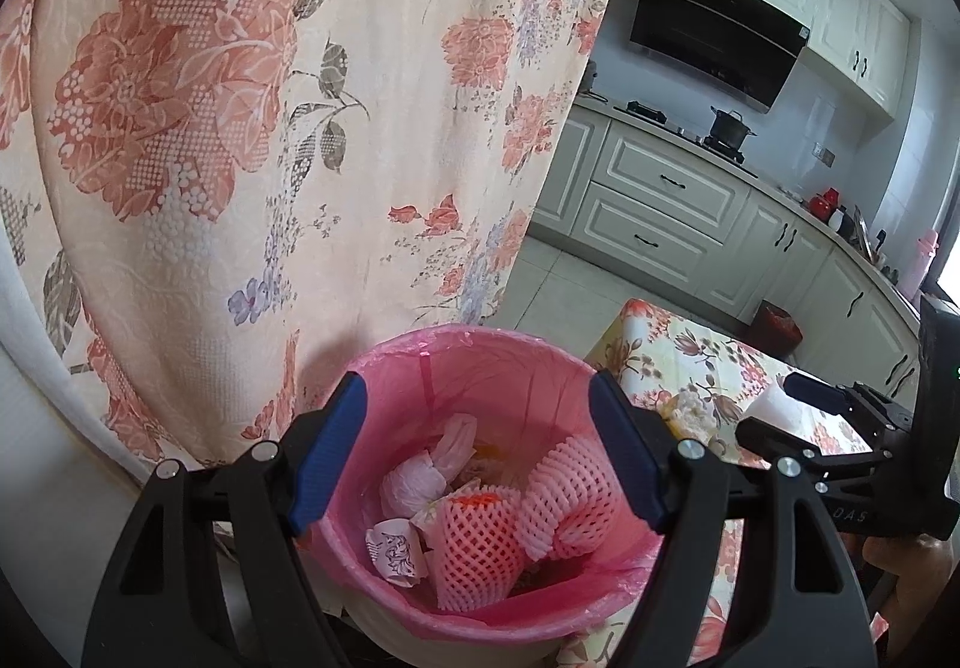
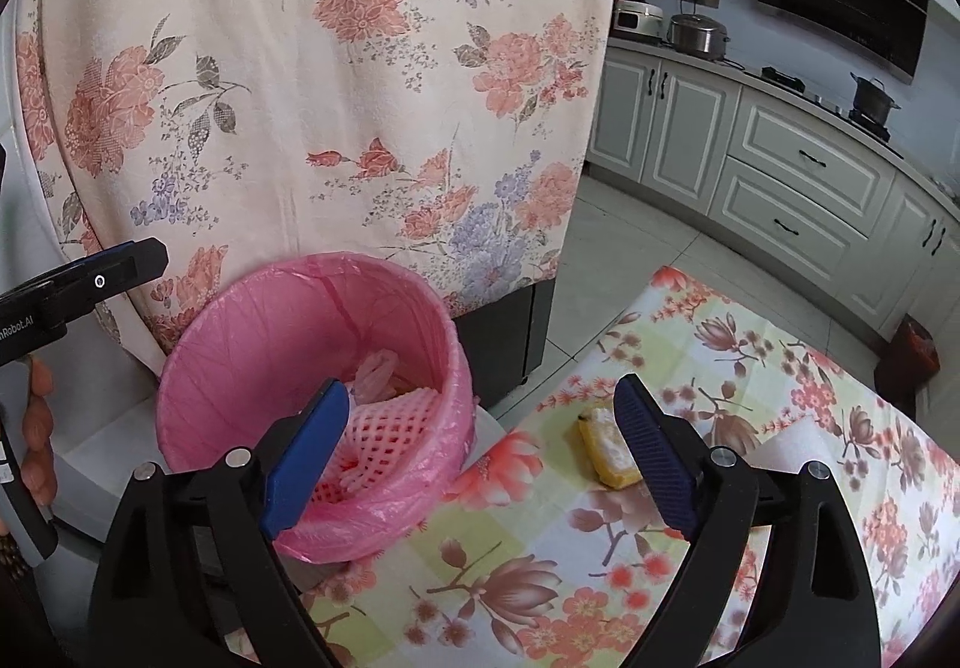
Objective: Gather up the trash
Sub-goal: 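Move both tools back over the table toward the foam block and yellow sponge, then grasp the yellow sponge with the left tool while the right tool grasps the white foam block, then carry the yellow sponge and white foam block over the pink bin with both tools, then open both tools to drop the sponge and foam block into the bin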
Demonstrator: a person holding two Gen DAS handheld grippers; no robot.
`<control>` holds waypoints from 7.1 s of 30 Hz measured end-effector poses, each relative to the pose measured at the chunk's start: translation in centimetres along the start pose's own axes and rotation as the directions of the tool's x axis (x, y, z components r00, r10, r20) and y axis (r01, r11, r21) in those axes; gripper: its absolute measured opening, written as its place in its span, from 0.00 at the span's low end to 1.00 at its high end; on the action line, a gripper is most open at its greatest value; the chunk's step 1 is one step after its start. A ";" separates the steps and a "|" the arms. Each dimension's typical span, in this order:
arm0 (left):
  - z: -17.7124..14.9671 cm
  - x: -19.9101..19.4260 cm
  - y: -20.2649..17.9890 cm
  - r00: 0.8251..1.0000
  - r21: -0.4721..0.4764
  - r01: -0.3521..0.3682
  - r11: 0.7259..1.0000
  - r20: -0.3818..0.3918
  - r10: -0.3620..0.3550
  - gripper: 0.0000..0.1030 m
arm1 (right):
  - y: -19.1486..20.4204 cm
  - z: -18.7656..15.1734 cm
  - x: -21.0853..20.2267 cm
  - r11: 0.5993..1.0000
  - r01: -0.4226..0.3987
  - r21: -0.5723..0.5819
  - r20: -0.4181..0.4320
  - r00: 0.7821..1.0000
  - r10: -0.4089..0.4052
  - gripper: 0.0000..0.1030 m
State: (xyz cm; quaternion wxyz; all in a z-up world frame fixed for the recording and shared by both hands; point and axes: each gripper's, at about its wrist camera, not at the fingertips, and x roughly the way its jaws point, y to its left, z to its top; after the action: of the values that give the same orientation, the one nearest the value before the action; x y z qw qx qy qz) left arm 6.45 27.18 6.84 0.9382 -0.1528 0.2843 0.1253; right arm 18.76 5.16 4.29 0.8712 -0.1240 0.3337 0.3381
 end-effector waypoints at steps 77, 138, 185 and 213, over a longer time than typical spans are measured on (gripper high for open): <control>-6.1 22.3 -24.6 0.925 0.271 0.116 0.955 -0.379 -0.005 0.70 | -24.1 -8.3 5.7 0.975 0.089 0.206 -0.127 0.990 -0.064 0.52; -1.3 3.0 -12.4 0.991 0.182 0.068 0.981 -0.127 -0.045 0.23 | -14.1 -5.0 -4.6 0.986 0.062 0.157 0.010 0.998 -0.065 0.52; -0.6 -1.3 0.4 0.999 0.025 -0.002 1.000 -0.053 0.004 0.23 | 6.8 4.4 5.2 0.985 -0.132 -0.113 -0.077 0.989 0.124 0.54; 0.6 1.5 -1.1 0.997 -0.002 0.038 0.999 -0.069 -0.038 0.50 | 3.1 3.2 3.8 0.995 -0.056 -0.081 -0.052 0.997 0.052 0.78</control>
State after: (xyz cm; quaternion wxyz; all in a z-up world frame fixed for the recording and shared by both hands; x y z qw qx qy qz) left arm 8.30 26.59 6.75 0.9299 -0.1626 0.3137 0.1022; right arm 20.38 10.81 4.18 0.8472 -0.1594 0.3443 0.3719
